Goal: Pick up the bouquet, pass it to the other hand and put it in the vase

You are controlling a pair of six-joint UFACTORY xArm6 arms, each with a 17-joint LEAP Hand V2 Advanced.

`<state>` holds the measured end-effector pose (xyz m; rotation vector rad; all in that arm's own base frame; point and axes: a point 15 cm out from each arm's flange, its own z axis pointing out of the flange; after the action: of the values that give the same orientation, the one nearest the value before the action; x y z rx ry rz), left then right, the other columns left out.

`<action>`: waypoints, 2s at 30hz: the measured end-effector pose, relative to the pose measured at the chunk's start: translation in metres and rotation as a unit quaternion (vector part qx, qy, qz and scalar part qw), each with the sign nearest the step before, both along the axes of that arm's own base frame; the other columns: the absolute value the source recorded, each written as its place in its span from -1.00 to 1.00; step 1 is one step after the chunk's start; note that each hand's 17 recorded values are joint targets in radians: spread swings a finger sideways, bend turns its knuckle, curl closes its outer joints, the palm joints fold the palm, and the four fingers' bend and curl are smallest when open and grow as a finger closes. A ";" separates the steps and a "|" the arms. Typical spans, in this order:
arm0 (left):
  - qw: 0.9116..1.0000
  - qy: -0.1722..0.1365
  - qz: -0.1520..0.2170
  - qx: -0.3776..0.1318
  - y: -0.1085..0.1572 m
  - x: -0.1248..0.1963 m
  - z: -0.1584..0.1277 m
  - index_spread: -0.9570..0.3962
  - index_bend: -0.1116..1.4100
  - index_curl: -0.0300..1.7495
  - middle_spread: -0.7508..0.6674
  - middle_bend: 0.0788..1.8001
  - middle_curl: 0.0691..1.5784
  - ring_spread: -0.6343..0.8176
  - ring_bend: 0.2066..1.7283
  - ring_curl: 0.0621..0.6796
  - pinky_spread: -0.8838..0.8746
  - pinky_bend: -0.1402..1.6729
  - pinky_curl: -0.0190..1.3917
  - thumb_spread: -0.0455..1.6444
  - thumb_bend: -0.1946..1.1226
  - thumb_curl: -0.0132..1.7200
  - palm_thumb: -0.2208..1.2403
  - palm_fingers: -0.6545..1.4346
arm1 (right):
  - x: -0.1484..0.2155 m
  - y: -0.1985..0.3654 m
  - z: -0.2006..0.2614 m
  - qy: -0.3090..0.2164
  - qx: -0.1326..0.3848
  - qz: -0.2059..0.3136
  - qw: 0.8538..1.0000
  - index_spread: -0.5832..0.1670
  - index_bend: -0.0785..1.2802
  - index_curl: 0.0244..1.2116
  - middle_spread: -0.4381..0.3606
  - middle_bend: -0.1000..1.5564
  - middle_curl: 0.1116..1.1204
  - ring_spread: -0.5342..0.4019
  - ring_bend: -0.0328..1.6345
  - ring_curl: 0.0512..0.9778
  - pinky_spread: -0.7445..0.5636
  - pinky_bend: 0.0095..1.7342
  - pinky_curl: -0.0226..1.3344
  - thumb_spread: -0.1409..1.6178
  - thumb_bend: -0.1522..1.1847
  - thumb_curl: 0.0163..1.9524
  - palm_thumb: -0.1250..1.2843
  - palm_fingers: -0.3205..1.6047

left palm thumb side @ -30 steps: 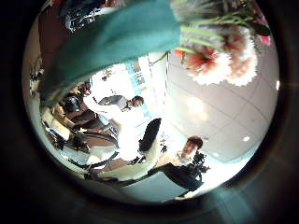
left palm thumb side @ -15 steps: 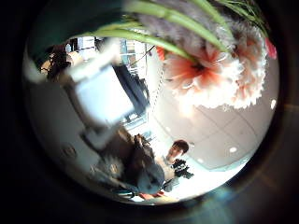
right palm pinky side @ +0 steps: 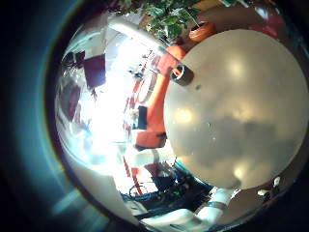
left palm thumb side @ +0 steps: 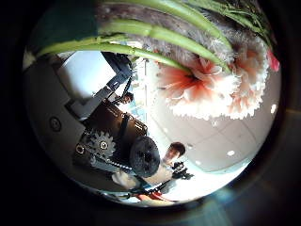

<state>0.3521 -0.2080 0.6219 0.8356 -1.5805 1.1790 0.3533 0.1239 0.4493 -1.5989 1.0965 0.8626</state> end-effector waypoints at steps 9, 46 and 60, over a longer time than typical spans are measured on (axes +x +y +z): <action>0.994 -0.078 0.065 0.036 0.020 0.007 0.021 -0.56 0.18 0.21 -0.70 0.20 0.32 -0.69 0.80 0.76 -0.59 0.64 0.27 0.29 -0.36 -0.08 0.79 0.54 | -0.003 -0.005 -0.025 0.040 0.015 -0.011 0.999 -0.44 -0.53 -0.15 -0.08 -0.25 -0.20 0.03 0.13 -0.16 0.24 0.13 0.09 0.25 -0.83 -0.29 0.21 -0.73; 0.955 -0.139 0.257 0.046 0.161 0.104 0.013 -0.68 0.10 0.55 -0.73 0.25 0.36 -0.65 0.86 0.74 -0.67 0.55 0.61 0.38 -0.39 0.23 0.75 0.52 | 0.051 0.002 -0.041 0.121 0.058 -0.062 0.989 -0.17 -0.68 -0.66 0.49 -0.65 -0.57 0.65 -0.31 -0.56 0.85 -0.23 -0.42 0.31 -0.81 -0.50 0.16 -0.69; 0.957 -0.101 0.269 0.044 0.182 0.142 -0.048 -0.68 0.04 0.59 -0.73 0.23 0.37 -0.65 0.85 0.73 -0.70 0.51 0.66 0.40 -0.40 0.28 0.75 0.53 | 0.050 0.003 -0.044 0.122 0.058 -0.061 0.989 -0.16 -0.67 -0.64 0.46 -0.64 -0.56 0.62 -0.30 -0.56 0.86 -0.22 -0.47 0.30 -0.81 -0.50 0.18 -0.66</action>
<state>0.4938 -0.0258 0.5742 1.2925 -1.6282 1.6278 0.4030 0.1270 0.4056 -1.3402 1.2771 1.0405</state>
